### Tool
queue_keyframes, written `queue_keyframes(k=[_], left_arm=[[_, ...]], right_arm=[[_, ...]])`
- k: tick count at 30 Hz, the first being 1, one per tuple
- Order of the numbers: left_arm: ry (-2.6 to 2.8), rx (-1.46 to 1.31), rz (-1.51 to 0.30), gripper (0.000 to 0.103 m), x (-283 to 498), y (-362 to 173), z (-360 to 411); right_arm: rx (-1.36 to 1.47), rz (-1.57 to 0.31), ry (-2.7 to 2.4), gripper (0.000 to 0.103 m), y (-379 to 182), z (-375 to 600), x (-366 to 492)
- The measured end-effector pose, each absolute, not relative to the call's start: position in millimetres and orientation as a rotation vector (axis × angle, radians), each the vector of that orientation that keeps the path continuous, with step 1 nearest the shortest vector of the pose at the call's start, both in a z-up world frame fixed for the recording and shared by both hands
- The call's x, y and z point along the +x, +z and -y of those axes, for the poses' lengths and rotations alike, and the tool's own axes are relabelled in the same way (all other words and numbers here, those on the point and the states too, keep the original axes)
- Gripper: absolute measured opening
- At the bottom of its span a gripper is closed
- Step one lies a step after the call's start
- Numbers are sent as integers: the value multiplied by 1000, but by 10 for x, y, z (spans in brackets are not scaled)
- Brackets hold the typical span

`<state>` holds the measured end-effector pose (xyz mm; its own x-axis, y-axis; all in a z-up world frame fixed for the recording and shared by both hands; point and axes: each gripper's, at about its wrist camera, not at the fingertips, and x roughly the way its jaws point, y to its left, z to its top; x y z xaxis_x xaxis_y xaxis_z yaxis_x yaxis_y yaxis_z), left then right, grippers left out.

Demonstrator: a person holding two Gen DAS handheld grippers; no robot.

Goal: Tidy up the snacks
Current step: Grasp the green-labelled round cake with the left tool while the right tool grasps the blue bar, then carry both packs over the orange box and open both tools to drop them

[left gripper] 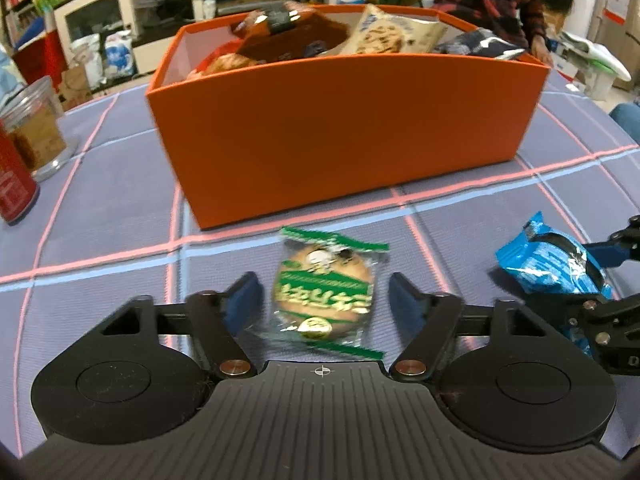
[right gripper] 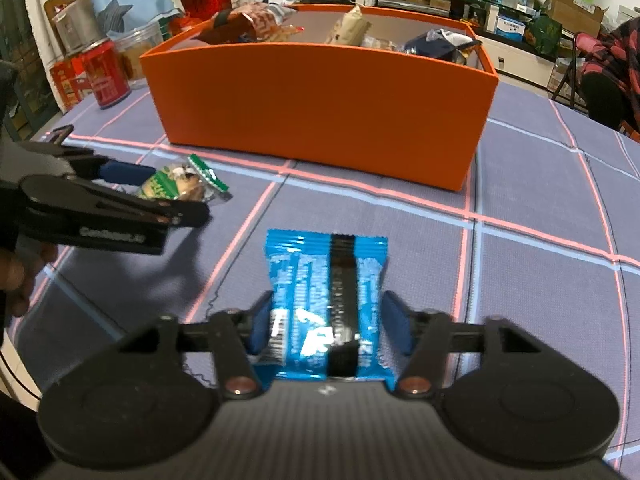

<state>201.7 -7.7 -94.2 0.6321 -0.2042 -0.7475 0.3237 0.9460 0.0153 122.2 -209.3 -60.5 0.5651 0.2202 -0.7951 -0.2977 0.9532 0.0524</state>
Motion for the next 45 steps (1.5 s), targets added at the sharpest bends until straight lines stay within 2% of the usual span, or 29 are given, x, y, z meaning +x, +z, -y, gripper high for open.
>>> queue_keyframes(k=[18, 27, 35, 45], left_arm=[[-304, 68, -662, 9, 1709, -313, 21], [-306, 8, -539, 9, 1719, 272, -40], [-209, -48, -461, 9, 2078, 696, -145], [-197, 30, -534, 9, 2764, 410, 528]], right_arm=[[-32, -759, 265, 50, -214, 2126, 1138], [16, -641, 258, 50, 295, 2114, 1199], [86, -527, 208, 50, 727, 2273, 1690], [115, -529, 138, 50, 607, 2309, 2386]])
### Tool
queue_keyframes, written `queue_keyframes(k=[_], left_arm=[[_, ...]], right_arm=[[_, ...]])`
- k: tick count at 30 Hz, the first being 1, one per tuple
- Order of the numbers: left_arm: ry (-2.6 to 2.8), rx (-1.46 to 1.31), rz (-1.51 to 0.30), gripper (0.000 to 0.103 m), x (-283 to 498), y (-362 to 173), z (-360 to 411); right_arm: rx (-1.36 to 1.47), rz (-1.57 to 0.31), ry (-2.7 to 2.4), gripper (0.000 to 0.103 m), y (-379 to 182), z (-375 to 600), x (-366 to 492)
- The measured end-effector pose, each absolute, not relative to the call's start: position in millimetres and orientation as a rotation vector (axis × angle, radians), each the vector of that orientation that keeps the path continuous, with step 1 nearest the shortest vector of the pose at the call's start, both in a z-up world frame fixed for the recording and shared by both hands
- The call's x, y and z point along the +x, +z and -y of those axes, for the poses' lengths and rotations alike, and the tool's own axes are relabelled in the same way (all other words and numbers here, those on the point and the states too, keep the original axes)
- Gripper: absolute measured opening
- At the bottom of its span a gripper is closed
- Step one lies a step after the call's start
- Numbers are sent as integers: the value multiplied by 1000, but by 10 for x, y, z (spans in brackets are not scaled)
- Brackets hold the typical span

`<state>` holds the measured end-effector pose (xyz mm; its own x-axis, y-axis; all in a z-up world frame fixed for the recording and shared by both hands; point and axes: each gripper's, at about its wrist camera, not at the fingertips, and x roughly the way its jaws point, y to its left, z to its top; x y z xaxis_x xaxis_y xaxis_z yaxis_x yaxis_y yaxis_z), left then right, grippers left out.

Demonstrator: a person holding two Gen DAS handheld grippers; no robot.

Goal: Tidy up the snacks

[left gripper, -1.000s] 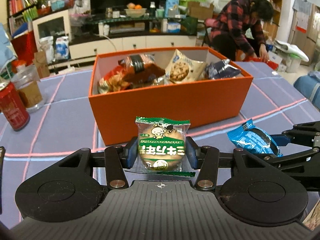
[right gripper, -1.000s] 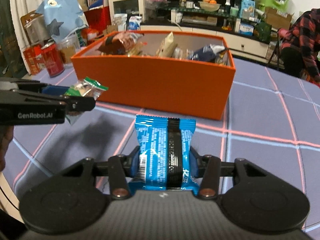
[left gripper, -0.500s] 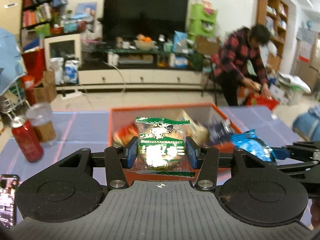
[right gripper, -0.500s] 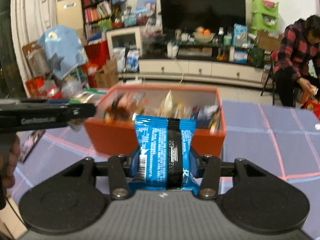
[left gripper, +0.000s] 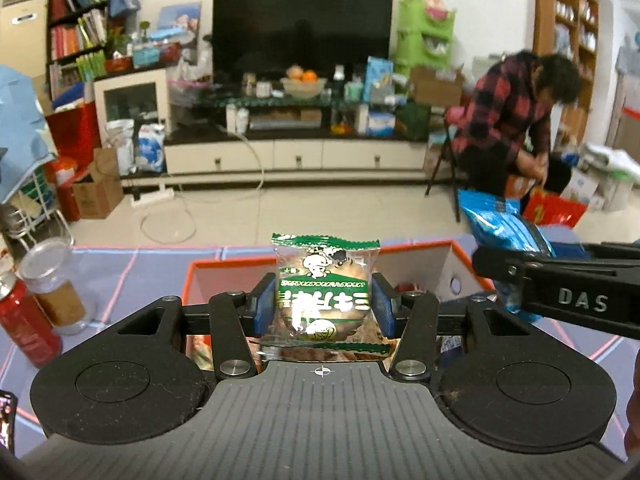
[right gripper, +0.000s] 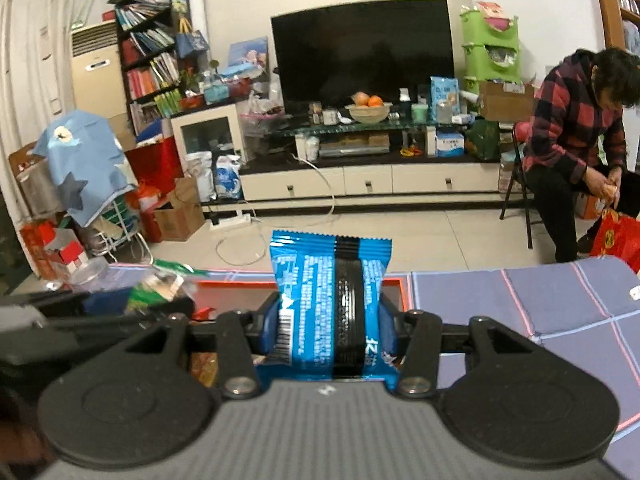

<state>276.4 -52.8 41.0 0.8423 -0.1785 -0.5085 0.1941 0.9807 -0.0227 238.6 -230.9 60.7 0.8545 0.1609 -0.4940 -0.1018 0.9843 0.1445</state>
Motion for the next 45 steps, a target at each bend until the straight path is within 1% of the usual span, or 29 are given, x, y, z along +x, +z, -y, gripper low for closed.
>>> queue_keyframes(k=[4, 11, 28, 29, 30, 31, 32, 33, 34, 35, 42, 45], left_arm=[[-169, 123, -527, 9, 2876, 318, 729], [-128, 80, -549, 9, 3086, 213, 713], [-120, 59, -561, 10, 3122, 182, 706], [-125, 57, -562, 12, 3137, 179, 704], [-125, 60, -562, 16, 3137, 172, 704], [-114, 65, -566, 35, 3144, 171, 701], [-78, 70, -568, 57, 3149, 183, 689], [-40, 76, -561, 65, 3129, 208, 667], [-21, 80, -546, 76, 3097, 247, 642], [-26, 74, -523, 80, 3051, 299, 609], [-51, -38, -444, 80, 2580, 828, 225], [-61, -63, -411, 80, 2309, 1036, 94]], right_arm=[[108, -546, 107, 50, 526, 2285, 2529], [133, -578, 100, 50, 456, 2293, 2629], [119, -586, 106, 51, 457, 2240, 2631], [119, -589, 109, 53, 450, 2237, 2635], [117, -591, 105, 55, 445, 2234, 2644], [113, -587, 90, 59, 445, 2238, 2642], [111, -580, 79, 61, 454, 2252, 2634], [111, -573, 79, 67, 471, 2268, 2624], [114, -561, 80, 75, 510, 2296, 2602], [117, -547, 81, 76, 557, 2327, 2564], [116, -428, 59, 80, 1061, 2451, 2038], [71, -440, 68, 82, 1170, 2407, 1736]])
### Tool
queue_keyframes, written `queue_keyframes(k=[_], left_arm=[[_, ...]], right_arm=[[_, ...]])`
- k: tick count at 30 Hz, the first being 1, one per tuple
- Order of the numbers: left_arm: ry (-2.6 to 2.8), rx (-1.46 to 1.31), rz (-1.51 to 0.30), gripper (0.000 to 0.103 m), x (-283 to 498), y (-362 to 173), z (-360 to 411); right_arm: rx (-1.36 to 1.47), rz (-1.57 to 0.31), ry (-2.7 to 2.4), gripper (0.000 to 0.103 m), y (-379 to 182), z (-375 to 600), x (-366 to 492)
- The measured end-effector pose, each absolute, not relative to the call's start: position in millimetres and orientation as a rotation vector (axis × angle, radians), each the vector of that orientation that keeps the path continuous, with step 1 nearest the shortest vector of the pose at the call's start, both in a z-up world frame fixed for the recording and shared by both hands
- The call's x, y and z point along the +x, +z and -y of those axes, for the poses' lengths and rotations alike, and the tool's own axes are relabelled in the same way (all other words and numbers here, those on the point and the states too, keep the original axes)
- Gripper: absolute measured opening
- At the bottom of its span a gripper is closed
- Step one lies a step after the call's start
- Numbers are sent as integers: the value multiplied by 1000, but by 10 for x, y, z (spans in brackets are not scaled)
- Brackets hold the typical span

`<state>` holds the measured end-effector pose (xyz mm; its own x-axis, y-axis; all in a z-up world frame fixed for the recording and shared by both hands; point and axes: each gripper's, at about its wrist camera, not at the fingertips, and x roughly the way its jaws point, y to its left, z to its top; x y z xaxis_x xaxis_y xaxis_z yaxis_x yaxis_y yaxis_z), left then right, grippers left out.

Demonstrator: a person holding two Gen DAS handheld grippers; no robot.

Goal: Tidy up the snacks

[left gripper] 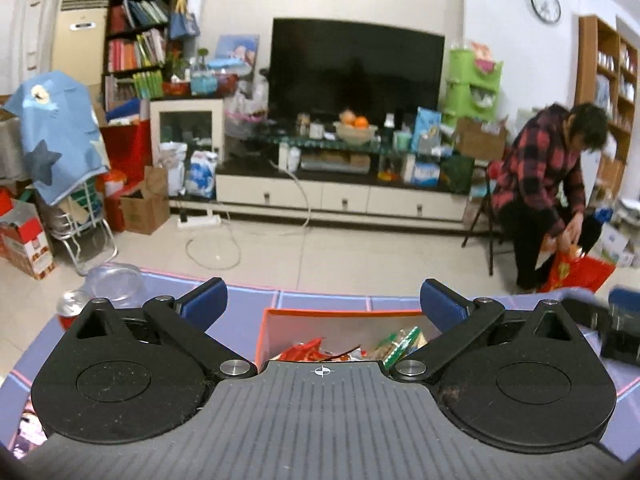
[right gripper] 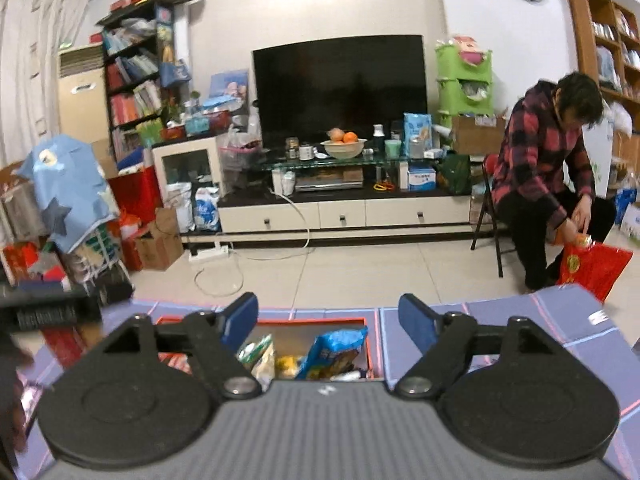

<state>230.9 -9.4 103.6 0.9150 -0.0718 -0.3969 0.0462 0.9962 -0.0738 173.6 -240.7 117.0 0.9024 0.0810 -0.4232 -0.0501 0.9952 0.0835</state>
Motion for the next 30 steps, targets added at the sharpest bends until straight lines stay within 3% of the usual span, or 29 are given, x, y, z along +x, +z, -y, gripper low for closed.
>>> queue_keyframes(k=[5, 9, 12, 18, 30], left_arm=[[-137, -114, -440, 80, 1812, 1037, -47], [-171, -86, -618, 80, 1509, 704, 11], [-131, -36, -691, 80, 1373, 535, 51], [67, 154, -634, 80, 1214, 536, 208], [45, 152, -623, 80, 1262, 566, 223]], right_arm=[[134, -530, 56, 86, 856, 2324, 1181], [103, -826, -7, 86, 490, 2066, 1210], [45, -926, -23, 86, 408, 1887, 1164], [-39, -819, -59, 86, 587, 1669, 910], [-49, -810, -62, 86, 577, 1652, 1012]])
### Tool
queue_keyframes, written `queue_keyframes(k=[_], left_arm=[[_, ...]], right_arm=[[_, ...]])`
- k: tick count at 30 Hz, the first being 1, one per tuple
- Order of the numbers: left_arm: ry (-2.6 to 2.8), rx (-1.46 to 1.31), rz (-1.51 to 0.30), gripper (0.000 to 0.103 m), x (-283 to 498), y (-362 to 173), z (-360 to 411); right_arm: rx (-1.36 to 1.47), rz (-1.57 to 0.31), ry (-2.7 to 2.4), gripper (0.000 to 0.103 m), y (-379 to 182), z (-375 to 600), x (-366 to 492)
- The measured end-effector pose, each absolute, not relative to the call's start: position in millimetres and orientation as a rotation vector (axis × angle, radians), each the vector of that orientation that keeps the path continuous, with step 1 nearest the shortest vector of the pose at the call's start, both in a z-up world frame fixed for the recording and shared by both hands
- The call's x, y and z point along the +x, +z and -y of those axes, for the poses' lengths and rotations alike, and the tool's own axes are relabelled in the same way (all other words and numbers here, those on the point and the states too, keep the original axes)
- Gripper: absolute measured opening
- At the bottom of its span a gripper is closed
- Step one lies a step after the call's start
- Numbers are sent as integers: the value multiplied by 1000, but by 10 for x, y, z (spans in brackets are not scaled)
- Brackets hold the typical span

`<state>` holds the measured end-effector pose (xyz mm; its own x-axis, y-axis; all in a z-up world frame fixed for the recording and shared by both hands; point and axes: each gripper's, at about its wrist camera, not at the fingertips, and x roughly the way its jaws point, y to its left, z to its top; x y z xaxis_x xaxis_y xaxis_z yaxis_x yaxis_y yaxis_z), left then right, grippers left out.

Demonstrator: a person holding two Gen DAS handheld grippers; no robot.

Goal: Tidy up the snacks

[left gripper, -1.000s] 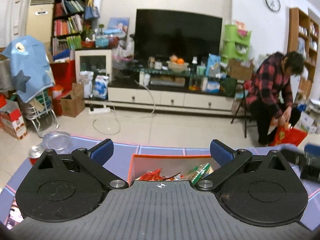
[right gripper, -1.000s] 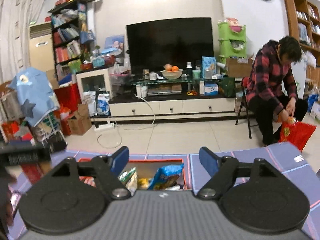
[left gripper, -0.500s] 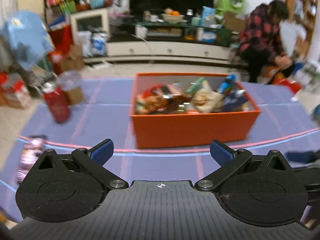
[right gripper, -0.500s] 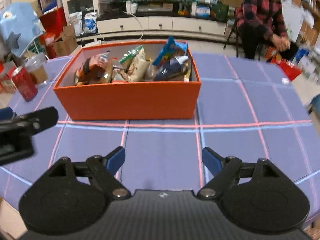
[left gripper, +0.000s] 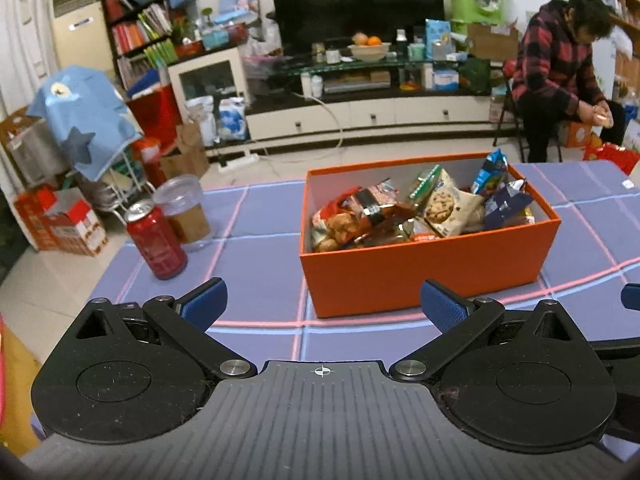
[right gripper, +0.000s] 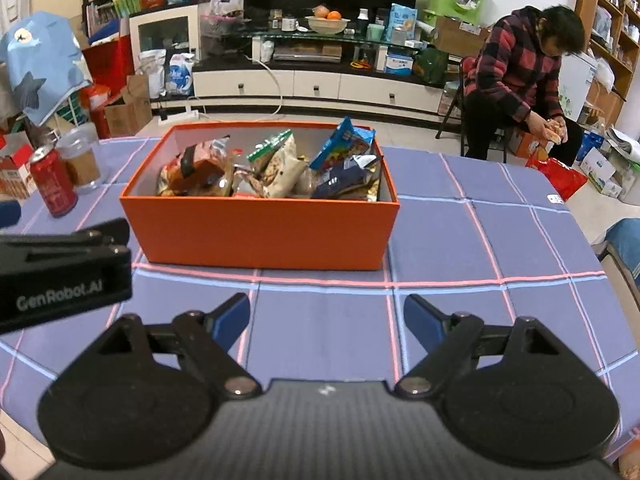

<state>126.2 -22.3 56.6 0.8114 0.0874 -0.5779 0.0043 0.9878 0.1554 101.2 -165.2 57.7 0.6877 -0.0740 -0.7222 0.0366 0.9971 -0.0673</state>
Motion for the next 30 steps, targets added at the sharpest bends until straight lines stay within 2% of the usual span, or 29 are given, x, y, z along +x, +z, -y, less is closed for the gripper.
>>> queue_keyframes(k=[30], left_arm=[[36, 99, -701, 79, 1311, 473, 237]], right_arm=[[-63, -810, -50, 85, 549, 1620, 1005]])
